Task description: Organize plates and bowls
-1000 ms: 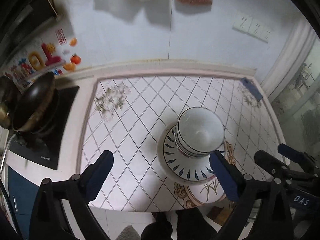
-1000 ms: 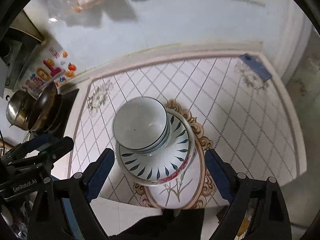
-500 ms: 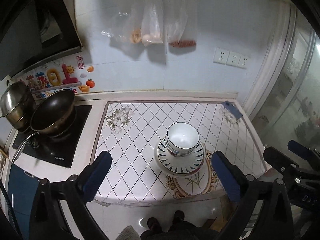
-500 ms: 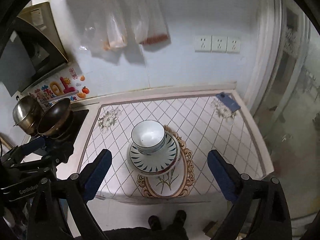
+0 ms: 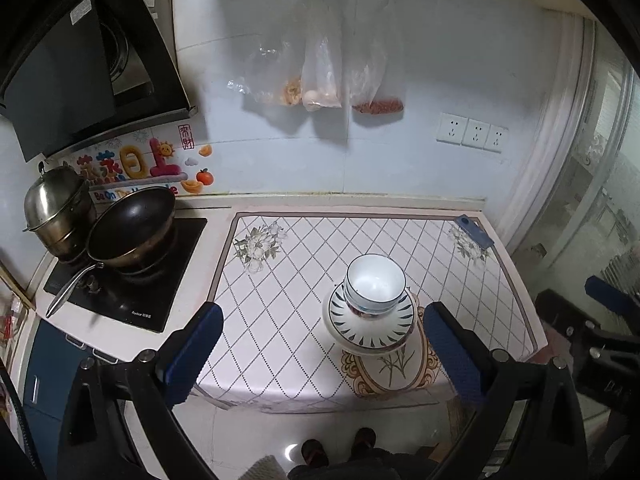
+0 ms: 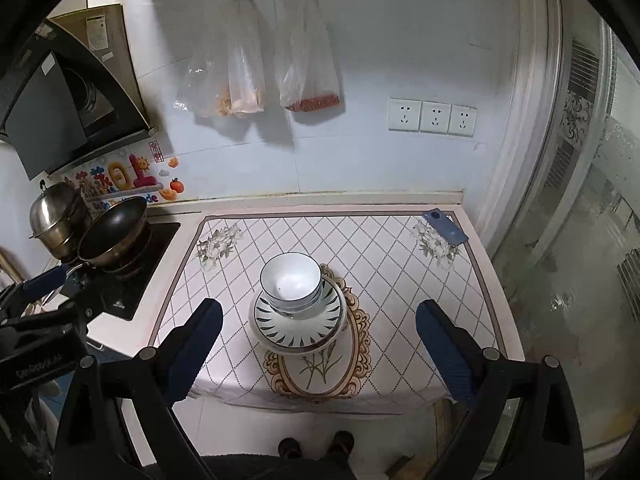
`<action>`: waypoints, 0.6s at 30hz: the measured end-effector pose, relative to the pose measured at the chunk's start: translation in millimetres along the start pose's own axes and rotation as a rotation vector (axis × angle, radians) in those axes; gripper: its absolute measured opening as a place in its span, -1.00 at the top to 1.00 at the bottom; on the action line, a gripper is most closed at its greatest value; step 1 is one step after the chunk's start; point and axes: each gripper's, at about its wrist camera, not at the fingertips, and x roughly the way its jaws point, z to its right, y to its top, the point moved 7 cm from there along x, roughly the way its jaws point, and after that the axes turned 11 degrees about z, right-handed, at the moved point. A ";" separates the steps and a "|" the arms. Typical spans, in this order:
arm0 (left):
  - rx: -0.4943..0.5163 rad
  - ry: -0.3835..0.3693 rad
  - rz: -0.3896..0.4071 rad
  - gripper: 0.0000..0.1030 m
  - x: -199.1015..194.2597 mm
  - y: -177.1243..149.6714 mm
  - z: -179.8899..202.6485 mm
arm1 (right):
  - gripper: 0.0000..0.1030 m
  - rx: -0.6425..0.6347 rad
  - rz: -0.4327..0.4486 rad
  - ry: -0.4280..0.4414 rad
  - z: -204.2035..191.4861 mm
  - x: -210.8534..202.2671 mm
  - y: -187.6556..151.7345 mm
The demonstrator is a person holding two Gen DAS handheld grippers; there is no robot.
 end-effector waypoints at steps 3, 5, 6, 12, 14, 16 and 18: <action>0.000 0.007 -0.007 -0.99 0.2 -2.2 1.3 | -0.93 0.003 0.003 0.004 -0.2 0.4 1.8; -0.001 0.009 -0.009 -0.99 0.6 -2.8 2.0 | -0.93 0.002 0.006 0.011 -0.2 1.2 3.2; -0.001 0.010 -0.009 -0.99 0.7 -3.1 2.1 | -0.93 0.004 0.006 0.014 -0.1 2.8 3.5; -0.007 0.010 -0.017 -0.99 2.4 -4.0 3.6 | -0.93 0.000 0.012 0.004 3.1 7.2 5.3; -0.010 0.012 -0.022 -0.99 3.3 -5.1 4.0 | -0.93 -0.003 0.012 0.003 3.8 8.7 5.0; -0.014 0.012 -0.026 -0.99 4.2 -5.1 4.1 | -0.93 -0.005 0.010 0.001 4.5 10.0 4.4; -0.012 0.011 -0.025 -0.99 5.1 -4.3 4.2 | -0.93 -0.006 0.008 -0.001 5.0 11.4 3.3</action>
